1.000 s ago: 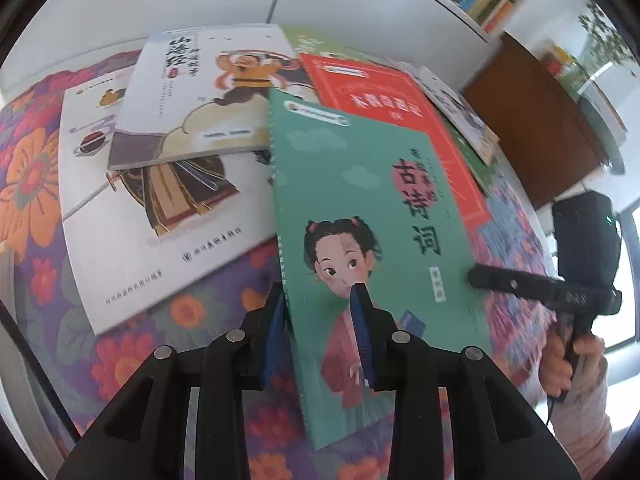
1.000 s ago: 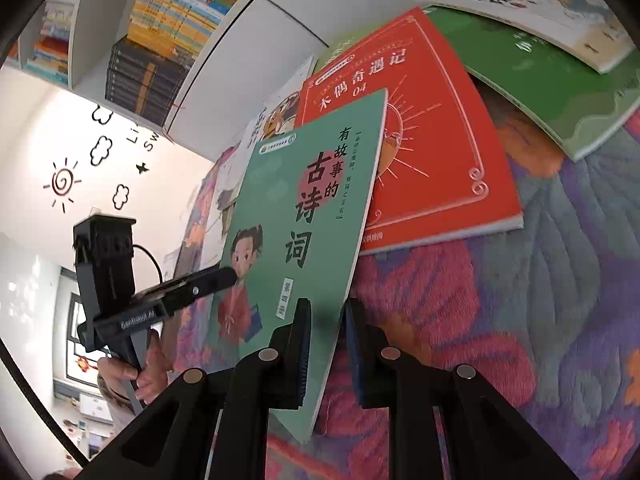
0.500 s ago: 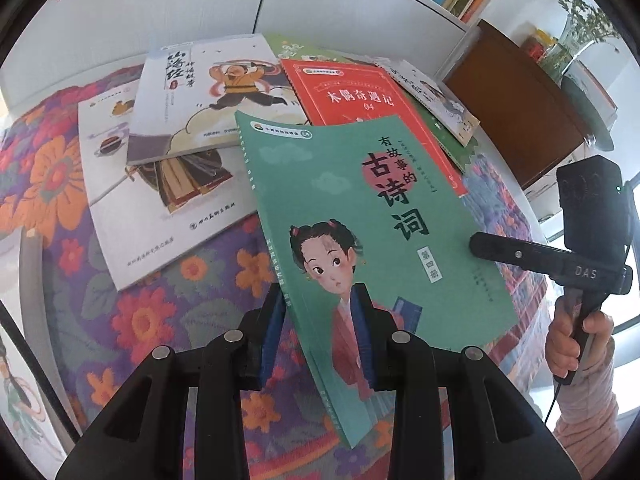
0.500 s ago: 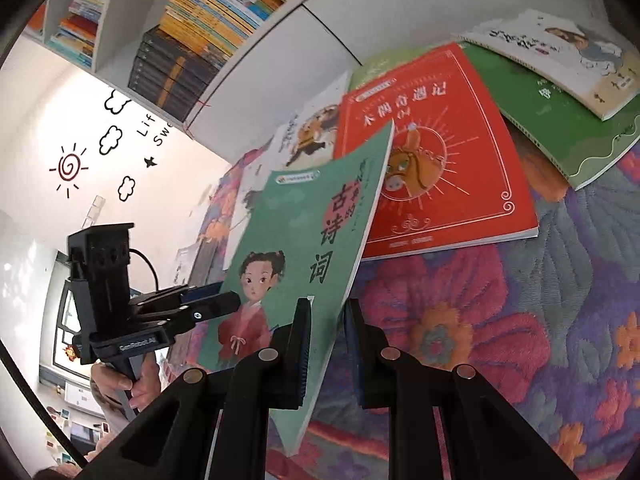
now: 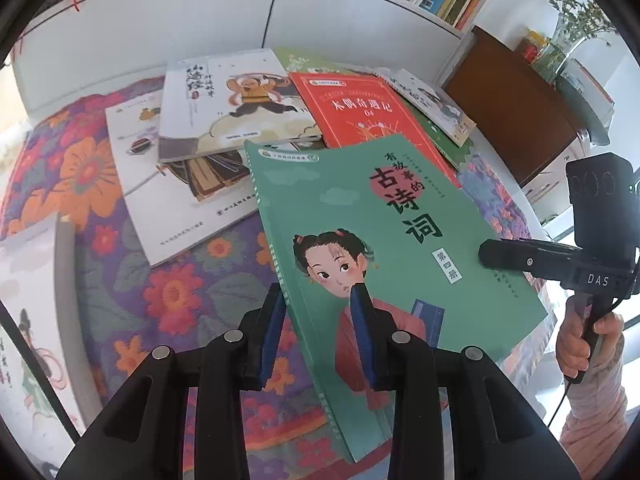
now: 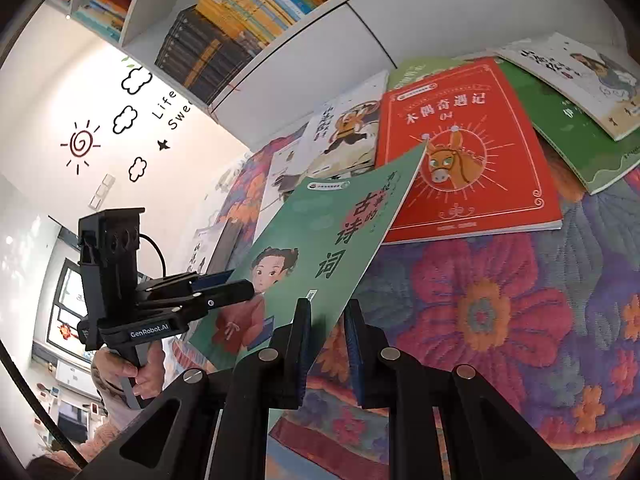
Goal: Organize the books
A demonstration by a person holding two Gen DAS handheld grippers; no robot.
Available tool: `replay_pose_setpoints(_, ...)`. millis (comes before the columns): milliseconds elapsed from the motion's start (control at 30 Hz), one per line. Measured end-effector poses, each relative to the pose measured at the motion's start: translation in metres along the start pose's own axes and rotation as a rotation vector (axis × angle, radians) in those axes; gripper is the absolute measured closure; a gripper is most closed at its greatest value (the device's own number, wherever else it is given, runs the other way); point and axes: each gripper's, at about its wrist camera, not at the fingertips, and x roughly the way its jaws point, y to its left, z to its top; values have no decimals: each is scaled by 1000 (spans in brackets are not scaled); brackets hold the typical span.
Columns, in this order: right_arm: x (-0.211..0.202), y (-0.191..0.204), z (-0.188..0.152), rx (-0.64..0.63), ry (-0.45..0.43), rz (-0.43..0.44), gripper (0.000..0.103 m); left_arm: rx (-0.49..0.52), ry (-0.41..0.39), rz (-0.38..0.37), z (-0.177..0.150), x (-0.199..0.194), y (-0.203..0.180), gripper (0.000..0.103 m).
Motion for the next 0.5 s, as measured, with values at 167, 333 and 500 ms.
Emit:
replay_pose_setpoints(167, 3, 12, -2, -21, 3, -2, 86, -25, -7, -20, -5, -9, 9, 74)
replay_pose_setpoints(333, 4, 24, -4, -50, 9, -10, 86, -51, -20, -38, -12, -17, 17, 74)
replay_pose_setpoints(500, 3, 38, -7, -79, 3, -15, 86, -60, -39, -47, -16, -28, 21, 74)
